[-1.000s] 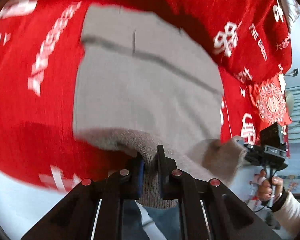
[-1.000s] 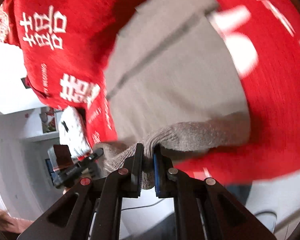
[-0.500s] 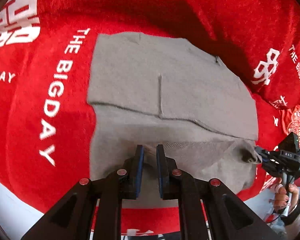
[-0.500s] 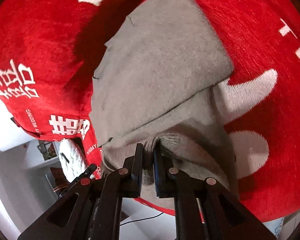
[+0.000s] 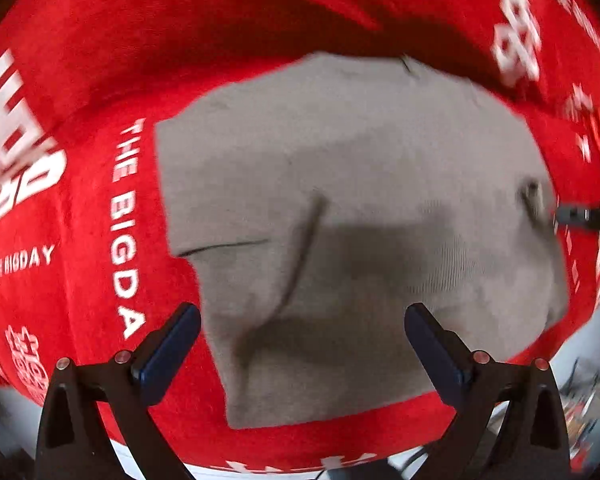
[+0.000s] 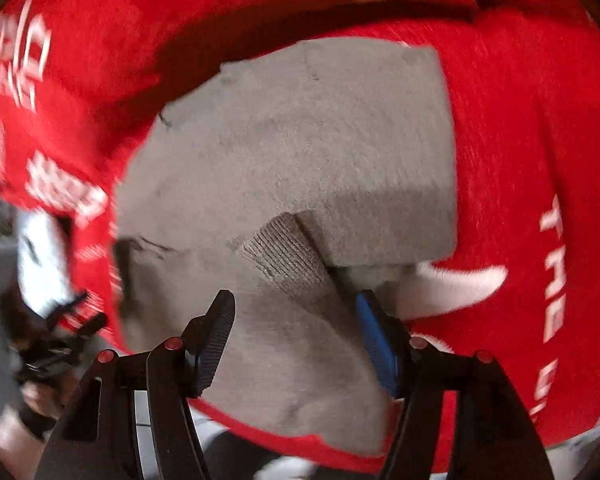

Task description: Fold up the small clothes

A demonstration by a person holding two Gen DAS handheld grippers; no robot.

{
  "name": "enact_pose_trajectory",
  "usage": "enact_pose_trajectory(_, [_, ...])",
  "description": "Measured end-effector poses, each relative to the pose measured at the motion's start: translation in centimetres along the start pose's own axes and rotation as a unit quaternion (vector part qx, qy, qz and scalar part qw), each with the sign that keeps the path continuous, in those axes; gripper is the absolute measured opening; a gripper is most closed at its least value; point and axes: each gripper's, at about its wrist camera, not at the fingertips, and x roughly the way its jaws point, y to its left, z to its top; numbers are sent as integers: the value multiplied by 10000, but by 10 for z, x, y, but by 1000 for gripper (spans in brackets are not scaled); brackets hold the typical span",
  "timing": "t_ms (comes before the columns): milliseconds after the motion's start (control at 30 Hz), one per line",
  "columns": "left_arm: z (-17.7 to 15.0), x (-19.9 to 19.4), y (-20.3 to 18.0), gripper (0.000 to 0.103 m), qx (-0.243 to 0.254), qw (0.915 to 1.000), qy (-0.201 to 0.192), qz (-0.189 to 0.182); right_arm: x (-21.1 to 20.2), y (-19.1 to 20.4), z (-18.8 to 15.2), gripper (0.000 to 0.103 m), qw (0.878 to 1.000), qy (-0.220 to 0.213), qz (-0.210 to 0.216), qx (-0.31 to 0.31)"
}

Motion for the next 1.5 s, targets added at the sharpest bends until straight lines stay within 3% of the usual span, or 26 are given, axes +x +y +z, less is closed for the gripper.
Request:
enact_pose_trajectory(133, [9,24,-5,102,97,9999,116,-60,21,15,1,68,9981,151,-523,-283])
enact_pose_trajectory(267, [21,45,9,101,-138,9994,231,-212,33,11,-5,67,9968,157,-781,-32])
enact_pose_trajectory(300, [23,48,11,96,-143,9993,275,-221,34,10,-7,63,9966,105,-820,55])
enact_pose_trajectory(367, [23,53,15,75,-108,9991,356,-201,31,6,-11,33,9961,-5,-860,217])
enact_pose_trajectory(400, [23,55,17,51,-108,9988,418,-228,29,4,-14,6,9964,-12,-780,345])
enact_pose_trajectory(433, [22,56,19,22,-147,9984,458,-287,25,2,-17,6,9963,-50,-712,475])
enact_pose_trajectory(467, [21,55,23,9,-217,9977,446,-453,21,1,-19,6,9964,-94,-660,527])
enact_pose_trajectory(633, [12,21,37,8,-377,9926,145,-1141,-30,20,-24,6,9977,-426,-449,263])
enact_pose_trajectory(800, [12,-36,40,8,-190,9914,-384,-1237,-90,47,-1,6,9939,-1050,-266,-199])
enact_pose_trajectory(967, [52,-63,66,8,-491,9855,-991,-1285,-85,60,57,6,9894,-1395,-266,-287])
enact_pose_trajectory(1100, [86,-35,75,8,-559,9858,-1203,-1026,-48,49,94,6,9908,-1336,-209,-63])
enact_pose_trajectory(1367, [130,67,73,8,-739,9937,-770,-343,42,3,128,6,9925,-936,-349,709])
enact_pose_trajectory(1500, [136,94,80,8,-992,9927,-653,-231,55,-9,130,7,9907,-973,-315,903])
